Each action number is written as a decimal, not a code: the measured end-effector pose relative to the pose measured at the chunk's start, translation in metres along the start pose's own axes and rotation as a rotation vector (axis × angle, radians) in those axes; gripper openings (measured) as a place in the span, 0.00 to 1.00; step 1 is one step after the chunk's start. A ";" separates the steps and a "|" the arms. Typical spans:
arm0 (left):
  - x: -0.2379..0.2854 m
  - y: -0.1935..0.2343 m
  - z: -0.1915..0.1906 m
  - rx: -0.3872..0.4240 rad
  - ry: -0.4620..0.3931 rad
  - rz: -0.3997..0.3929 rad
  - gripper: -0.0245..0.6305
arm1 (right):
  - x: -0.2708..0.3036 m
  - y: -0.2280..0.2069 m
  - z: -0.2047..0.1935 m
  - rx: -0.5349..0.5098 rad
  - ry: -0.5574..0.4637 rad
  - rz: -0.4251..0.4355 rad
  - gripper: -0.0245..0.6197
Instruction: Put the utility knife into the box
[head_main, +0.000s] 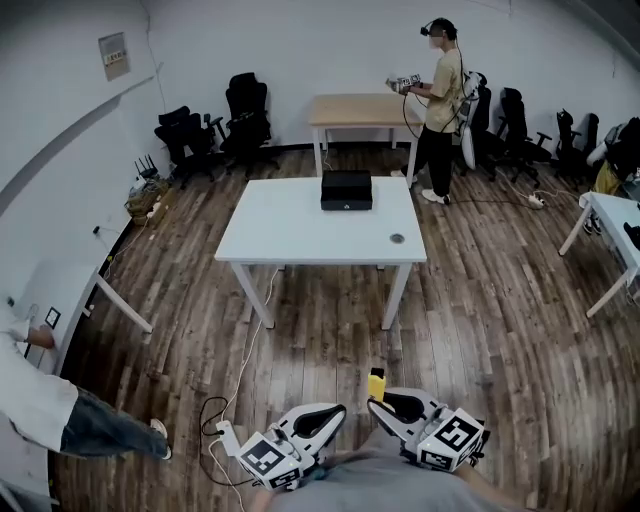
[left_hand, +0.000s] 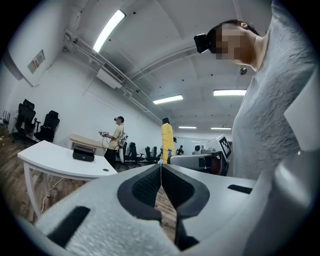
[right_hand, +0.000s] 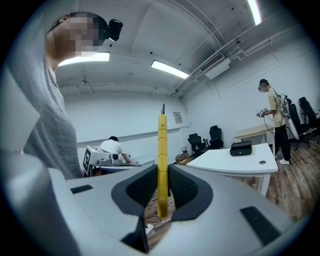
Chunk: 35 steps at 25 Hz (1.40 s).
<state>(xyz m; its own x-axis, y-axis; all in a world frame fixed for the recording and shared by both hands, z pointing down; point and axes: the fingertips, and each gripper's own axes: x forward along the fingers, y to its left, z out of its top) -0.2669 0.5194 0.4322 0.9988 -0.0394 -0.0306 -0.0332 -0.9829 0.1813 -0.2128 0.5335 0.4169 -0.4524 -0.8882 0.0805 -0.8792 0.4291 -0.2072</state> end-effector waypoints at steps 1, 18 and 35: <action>0.002 0.004 0.001 0.005 0.004 0.005 0.07 | 0.004 -0.002 0.002 -0.011 -0.001 0.005 0.16; 0.102 0.074 0.038 0.026 0.071 -0.036 0.07 | 0.055 -0.103 0.041 -0.027 0.056 0.017 0.16; 0.246 0.142 0.058 0.054 0.082 -0.003 0.07 | 0.061 -0.268 0.094 -0.032 0.027 0.016 0.16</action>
<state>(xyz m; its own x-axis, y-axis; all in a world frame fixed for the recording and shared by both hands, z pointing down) -0.0284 0.3597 0.3934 0.9984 -0.0239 0.0503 -0.0302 -0.9913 0.1284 0.0092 0.3493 0.3861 -0.4700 -0.8766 0.1033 -0.8759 0.4487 -0.1774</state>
